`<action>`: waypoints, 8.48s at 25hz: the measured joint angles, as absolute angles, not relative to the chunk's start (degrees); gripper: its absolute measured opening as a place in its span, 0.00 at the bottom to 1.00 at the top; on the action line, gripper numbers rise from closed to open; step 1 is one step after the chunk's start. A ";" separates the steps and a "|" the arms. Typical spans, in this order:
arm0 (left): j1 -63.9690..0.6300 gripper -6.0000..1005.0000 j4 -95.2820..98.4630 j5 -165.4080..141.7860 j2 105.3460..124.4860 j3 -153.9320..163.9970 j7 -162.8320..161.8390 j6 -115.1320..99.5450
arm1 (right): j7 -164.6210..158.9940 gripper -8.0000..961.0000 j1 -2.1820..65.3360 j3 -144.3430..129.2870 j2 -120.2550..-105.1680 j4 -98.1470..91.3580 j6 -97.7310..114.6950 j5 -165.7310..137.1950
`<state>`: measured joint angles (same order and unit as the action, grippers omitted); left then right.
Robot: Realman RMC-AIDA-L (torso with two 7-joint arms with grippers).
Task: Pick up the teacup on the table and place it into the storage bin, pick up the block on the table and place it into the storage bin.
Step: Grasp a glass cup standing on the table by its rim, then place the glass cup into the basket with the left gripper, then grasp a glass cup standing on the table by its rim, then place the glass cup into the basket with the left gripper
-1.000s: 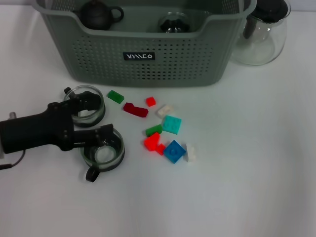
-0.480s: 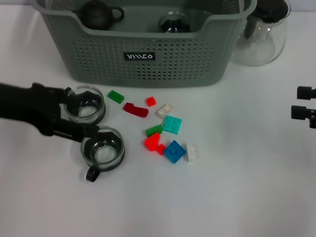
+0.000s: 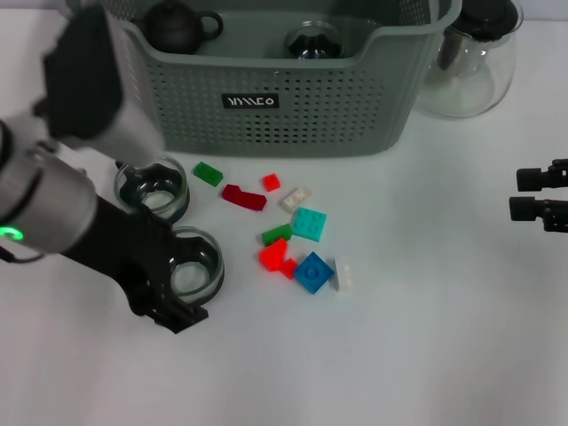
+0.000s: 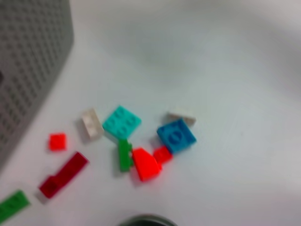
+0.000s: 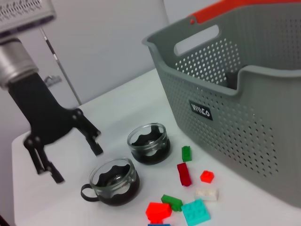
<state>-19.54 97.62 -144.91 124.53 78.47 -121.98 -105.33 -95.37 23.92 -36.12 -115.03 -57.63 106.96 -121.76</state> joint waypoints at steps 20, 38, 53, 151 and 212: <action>-19.35 0.50 88.41 -155.93 124.54 95.33 -137.23 -89.46 | -94.75 0.53 24.27 -35.77 -114.93 -56.86 107.00 -123.76; -24.98 0.05 83.79 -129.00 124.22 70.11 -121.31 -109.14 | -94.65 0.53 24.06 -35.59 -114.78 -56.60 107.03 -123.99; -46.99 0.07 51.12 -98.01 111.02 47.09 -120.97 -87.59 | -91.95 0.53 24.55 -33.46 -115.33 -55.99 108.26 -123.59; -25.49 0.52 69.03 -146.13 124.29 63.51 -105.57 -84.98 | -78.58 0.53 23.28 -26.56 -114.34 -44.03 112.87 -118.08; -69.73 0.14 32.34 -158.96 118.19 60.75 -143.84 -61.99 | -78.30 0.53 23.05 -26.86 -114.58 -43.94 112.24 -118.99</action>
